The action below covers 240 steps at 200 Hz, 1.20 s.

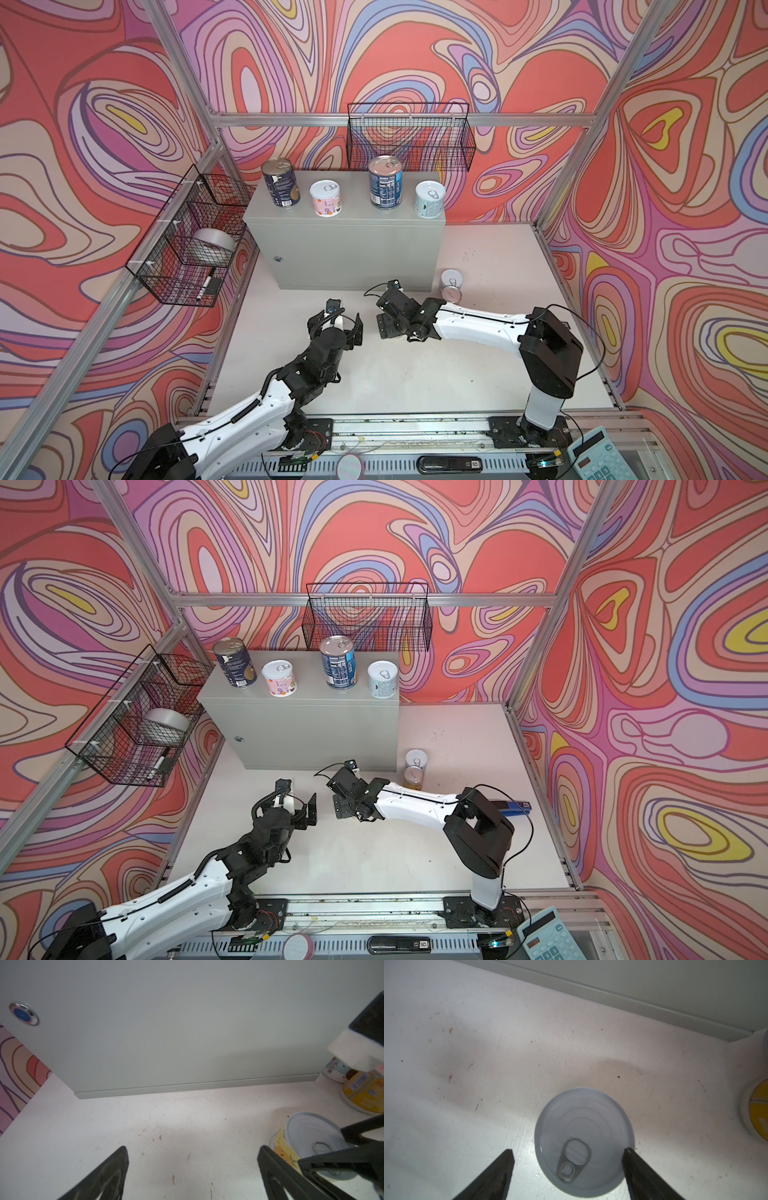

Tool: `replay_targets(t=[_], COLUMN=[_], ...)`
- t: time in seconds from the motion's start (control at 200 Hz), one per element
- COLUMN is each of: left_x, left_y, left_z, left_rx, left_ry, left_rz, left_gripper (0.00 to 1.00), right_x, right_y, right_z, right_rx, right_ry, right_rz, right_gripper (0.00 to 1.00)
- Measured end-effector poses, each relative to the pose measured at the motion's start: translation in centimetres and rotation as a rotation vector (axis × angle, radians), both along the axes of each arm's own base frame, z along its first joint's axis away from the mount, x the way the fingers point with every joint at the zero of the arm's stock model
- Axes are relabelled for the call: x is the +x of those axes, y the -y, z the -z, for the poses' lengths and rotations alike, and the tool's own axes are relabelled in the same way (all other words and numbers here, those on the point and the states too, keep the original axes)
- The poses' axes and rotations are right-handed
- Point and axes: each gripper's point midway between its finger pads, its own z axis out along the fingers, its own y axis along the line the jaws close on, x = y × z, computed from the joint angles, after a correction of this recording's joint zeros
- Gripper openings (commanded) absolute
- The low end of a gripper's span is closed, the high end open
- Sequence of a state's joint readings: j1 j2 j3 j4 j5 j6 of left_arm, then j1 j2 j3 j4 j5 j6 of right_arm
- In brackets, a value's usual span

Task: Place and organize the canned foods onto the counter
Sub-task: 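Lower the right gripper around the yellow can and close it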

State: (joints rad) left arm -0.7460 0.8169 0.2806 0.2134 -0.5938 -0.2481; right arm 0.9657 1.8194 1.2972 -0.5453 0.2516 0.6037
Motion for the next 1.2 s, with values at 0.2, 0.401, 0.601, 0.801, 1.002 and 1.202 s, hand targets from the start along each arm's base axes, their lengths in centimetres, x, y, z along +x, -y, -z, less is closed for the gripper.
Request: replay_targets(t=[0.2,0.401,0.601,0.801,1.002,1.202], left_x=[0.0,0.0,0.1,0.2,0.2,0.2], left_y=[0.1,0.2,0.4,0.5,0.5,0.6], left_z=[0.5,0.7,0.9,0.7,0.7,1.0], left_rx=[0.01,0.014,0.019,0.011,0.007,0.014], left_ry=[-0.015,-0.022,-0.032,-0.029,-0.03,-0.039], left_rz=[0.006,0.01,0.015,0.015,0.013,0.014], left_gripper=[1.0,1.0,1.0,1.0,1.0,1.0], right_x=[0.2,0.2,-0.6,-0.4,0.0,0.3], right_y=[0.6,0.6,-0.3,-0.1,0.1,0.9], right_z=[-0.5,-0.5,-0.3,0.0,0.3,0.3], right_rx=[-0.032,-0.032,0.003,-0.02,-0.043,-0.078], right_ry=[0.014,0.012,-0.035,-0.037,-0.027,-0.008], right_rz=[0.021,0.022,-0.003,0.007,0.027,0.055], right_gripper=[0.85,0.87,0.87,0.87,0.88,0.91])
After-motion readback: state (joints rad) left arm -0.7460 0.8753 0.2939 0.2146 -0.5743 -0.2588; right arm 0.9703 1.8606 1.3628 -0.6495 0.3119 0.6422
